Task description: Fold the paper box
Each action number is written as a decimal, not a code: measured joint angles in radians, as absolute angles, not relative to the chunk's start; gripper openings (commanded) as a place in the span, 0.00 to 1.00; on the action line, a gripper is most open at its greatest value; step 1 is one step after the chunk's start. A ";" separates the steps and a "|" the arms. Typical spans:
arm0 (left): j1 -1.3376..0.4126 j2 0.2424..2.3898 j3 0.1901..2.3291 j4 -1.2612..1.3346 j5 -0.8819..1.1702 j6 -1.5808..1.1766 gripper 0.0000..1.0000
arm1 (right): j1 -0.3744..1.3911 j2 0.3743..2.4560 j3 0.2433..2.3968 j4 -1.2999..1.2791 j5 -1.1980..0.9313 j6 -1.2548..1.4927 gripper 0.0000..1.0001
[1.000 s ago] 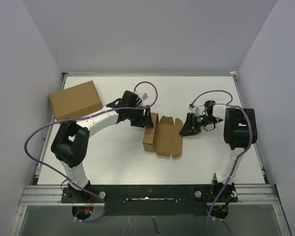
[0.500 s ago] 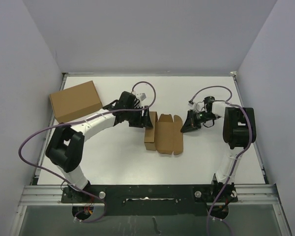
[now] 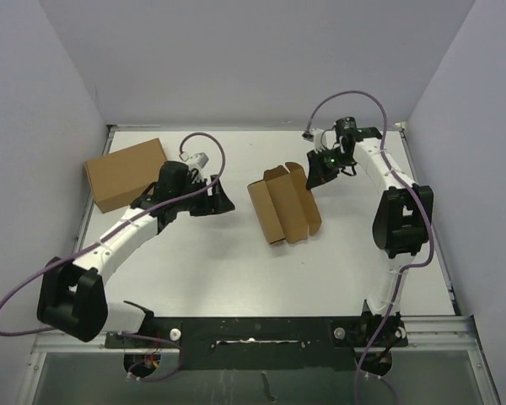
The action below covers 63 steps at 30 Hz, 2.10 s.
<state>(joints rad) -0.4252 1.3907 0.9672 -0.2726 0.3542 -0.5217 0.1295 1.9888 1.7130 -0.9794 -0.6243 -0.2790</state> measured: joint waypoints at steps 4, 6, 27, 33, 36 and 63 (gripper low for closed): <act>-0.367 1.271 0.900 -0.237 0.352 -0.522 0.69 | 0.199 2.011 1.865 -1.074 -0.528 -0.378 0.00; -0.342 1.221 0.865 -0.206 0.360 -0.527 0.69 | 0.233 2.019 1.921 -1.119 -0.485 -0.419 0.00; -0.263 1.072 0.600 0.056 0.431 -0.608 0.66 | 0.545 2.059 2.238 -1.325 -0.168 -0.663 0.00; -0.260 1.066 0.553 0.103 0.429 -0.622 0.65 | 0.593 2.053 2.238 -1.332 -0.123 -0.691 0.00; -0.260 1.059 0.521 0.142 0.427 -0.626 0.65 | 0.611 2.046 2.238 -1.333 -0.103 -0.704 0.00; -0.310 1.116 0.367 0.651 0.383 -0.561 0.58 | 0.742 2.001 2.238 -1.334 0.010 -0.756 0.00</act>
<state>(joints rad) -0.3099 1.1156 0.3672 0.6514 0.3828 -0.5613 0.7418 2.0010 2.2383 -1.3338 0.0101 -0.7563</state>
